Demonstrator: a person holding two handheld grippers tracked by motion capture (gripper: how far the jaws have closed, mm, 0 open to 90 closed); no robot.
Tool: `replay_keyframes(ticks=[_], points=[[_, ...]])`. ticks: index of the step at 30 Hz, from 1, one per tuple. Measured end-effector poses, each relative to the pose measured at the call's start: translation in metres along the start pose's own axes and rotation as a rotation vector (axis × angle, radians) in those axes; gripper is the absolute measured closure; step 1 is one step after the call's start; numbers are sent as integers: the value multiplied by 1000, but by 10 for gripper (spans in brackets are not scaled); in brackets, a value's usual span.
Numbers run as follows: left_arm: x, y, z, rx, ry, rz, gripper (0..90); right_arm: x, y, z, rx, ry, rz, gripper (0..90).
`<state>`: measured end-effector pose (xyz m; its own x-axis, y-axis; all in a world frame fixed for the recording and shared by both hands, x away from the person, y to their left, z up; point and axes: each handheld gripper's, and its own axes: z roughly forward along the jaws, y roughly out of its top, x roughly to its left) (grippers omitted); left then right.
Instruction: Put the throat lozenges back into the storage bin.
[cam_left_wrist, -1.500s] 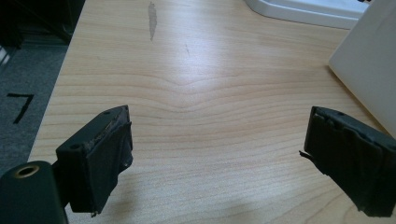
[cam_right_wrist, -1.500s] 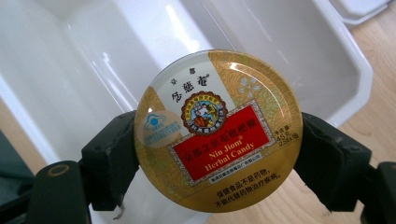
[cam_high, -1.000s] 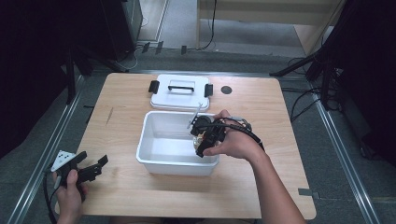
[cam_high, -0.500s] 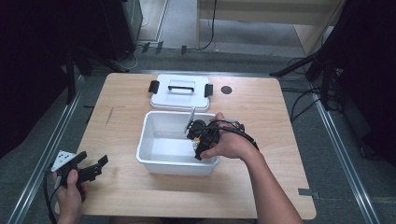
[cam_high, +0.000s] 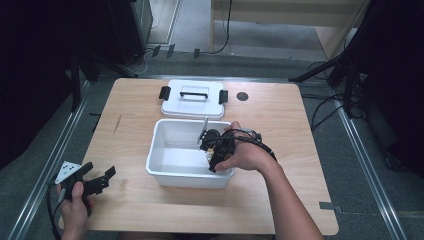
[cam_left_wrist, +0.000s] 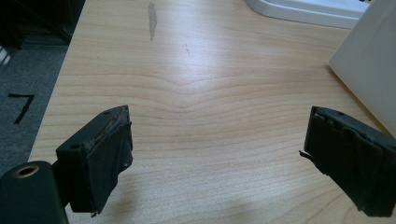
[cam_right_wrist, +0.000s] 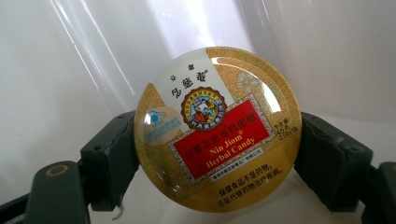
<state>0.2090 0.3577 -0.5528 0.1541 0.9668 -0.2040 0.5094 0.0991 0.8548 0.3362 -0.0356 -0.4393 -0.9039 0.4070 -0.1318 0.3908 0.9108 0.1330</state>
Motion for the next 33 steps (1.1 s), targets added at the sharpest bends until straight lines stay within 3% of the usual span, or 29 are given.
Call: replay_keyframes(ticks=[3, 12, 22, 33], points=[[0, 0, 0, 0, 0, 0, 84, 0, 0, -1, 0, 0, -4, 197], [0, 0, 0, 1, -2, -2, 84, -3, -3, -5, -13, 28, 45, 247], [0, 0, 0, -1, 2, 0, 84, -12, -11, -31, -136, 67, 119, 496], [0, 0, 0, -3, 3, 1, 84, -13, -24, -66, -227, 69, 137, 593]])
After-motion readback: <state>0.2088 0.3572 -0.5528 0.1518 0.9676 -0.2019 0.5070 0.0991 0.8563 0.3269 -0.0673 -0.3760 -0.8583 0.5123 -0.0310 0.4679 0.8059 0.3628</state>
